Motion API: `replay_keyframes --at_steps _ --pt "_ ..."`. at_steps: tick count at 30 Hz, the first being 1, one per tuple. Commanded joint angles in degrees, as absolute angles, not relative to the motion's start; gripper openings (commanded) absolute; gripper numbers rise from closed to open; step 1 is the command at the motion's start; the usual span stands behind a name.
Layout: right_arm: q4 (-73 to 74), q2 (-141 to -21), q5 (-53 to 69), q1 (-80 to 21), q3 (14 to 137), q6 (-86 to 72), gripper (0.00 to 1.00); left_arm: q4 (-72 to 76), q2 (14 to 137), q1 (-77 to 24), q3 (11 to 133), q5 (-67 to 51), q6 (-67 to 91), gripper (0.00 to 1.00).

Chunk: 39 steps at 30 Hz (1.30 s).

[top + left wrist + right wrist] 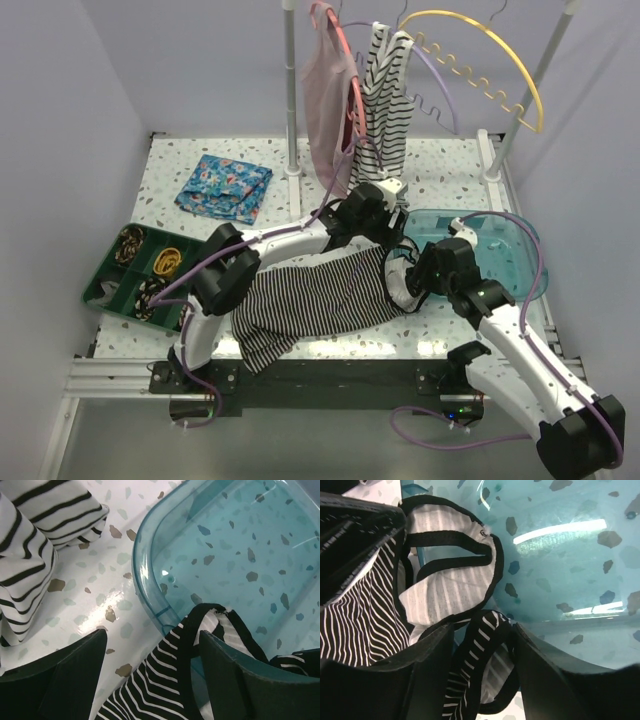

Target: Place the tank top on the hanger

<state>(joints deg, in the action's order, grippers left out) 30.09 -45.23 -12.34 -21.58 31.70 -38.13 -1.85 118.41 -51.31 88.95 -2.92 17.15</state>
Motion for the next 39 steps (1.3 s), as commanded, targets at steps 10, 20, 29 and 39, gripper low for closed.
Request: replay_keyframes --at_steps 10,20,29,39 --pt "26.72 -44.65 -10.81 -21.09 31.55 -39.02 0.34 -1.76 118.04 -52.03 88.33 -5.63 18.1 0.72" --pt "26.72 -45.0 -10.55 -21.18 32.25 -38.94 0.3 -1.84 119.0 -52.03 88.42 -5.98 18.11 0.64" --pt "27.6 -43.68 -10.63 -21.09 32.87 -38.94 0.29 -1.76 119.97 -52.21 88.07 -6.15 18.72 0.41" --pt "28.65 -43.59 -9.67 -21.09 36.03 -38.32 0.13 -2.72 117.08 -52.47 86.49 1.72 20.21 0.0"
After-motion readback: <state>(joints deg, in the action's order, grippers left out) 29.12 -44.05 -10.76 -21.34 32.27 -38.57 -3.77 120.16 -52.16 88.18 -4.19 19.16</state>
